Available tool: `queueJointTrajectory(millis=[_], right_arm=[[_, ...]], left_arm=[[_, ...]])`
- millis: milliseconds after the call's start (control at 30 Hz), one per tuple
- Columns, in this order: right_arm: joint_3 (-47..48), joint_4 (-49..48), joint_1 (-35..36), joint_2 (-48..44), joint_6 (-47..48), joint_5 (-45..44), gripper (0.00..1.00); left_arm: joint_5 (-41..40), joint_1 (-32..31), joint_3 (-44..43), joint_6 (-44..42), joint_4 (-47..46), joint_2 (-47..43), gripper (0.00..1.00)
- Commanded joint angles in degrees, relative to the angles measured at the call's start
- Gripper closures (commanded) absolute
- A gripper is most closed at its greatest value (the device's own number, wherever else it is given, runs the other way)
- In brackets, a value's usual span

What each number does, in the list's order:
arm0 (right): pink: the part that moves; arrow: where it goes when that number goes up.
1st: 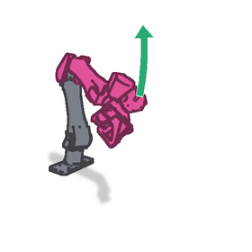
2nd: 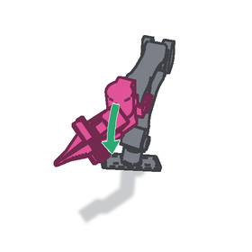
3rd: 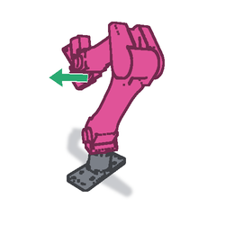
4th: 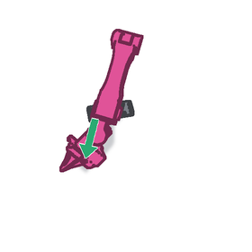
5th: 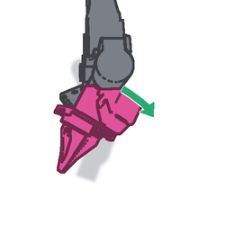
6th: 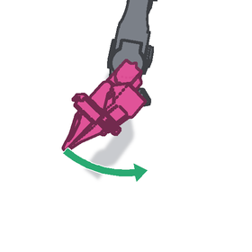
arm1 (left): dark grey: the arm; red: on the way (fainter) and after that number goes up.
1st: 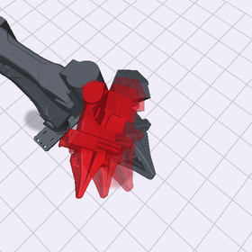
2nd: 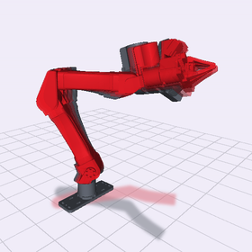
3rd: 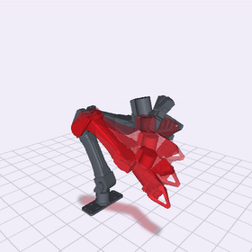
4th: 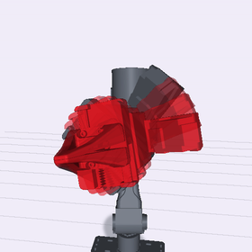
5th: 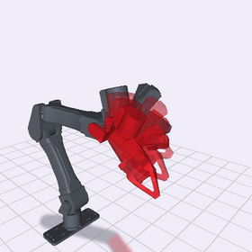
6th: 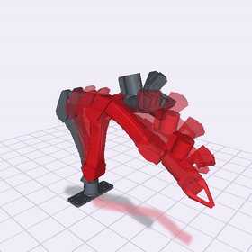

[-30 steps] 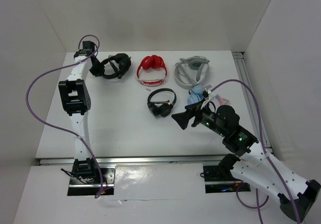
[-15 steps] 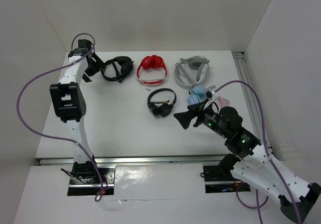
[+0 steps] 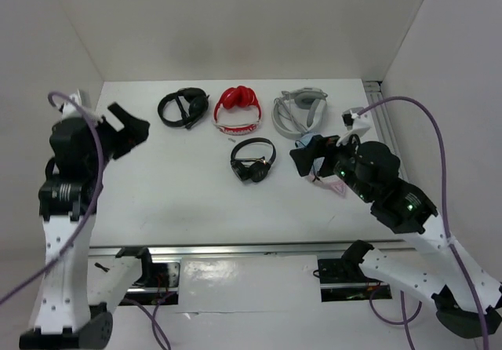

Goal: Wrap the headphones

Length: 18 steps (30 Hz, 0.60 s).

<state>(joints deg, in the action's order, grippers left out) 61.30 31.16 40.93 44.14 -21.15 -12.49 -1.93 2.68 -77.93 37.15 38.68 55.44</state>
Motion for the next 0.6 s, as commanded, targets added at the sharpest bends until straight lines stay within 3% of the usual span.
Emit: queueJointTrajectory(millis=[0,133,233,400,567], right_arm=[[4.71,6.63,0.82,-2.65,1.46,-1.75,0.00],[6.02,9.00,0.82,-7.12,0.41,0.54,0.00],[6.03,12.69,0.82,-9.94,0.40,-0.42,0.00],[7.78,17.97,0.82,-14.26,0.40,-1.57,0.00],[7.78,18.50,0.82,-15.58,0.40,-2.71,0.00]], left_arm=[[7.82,-1.01,8.66,-4.54,3.25,-11.73,0.00],[11.51,-1.01,14.55,-5.23,9.82,-24.74,0.00],[9.06,-1.01,15.09,-6.73,13.96,-33.27,0.00],[7.03,-1.01,11.23,-9.20,22.38,-37.69,0.00],[6.50,-2.68,11.75,-8.67,22.94,-37.69,0.00]])
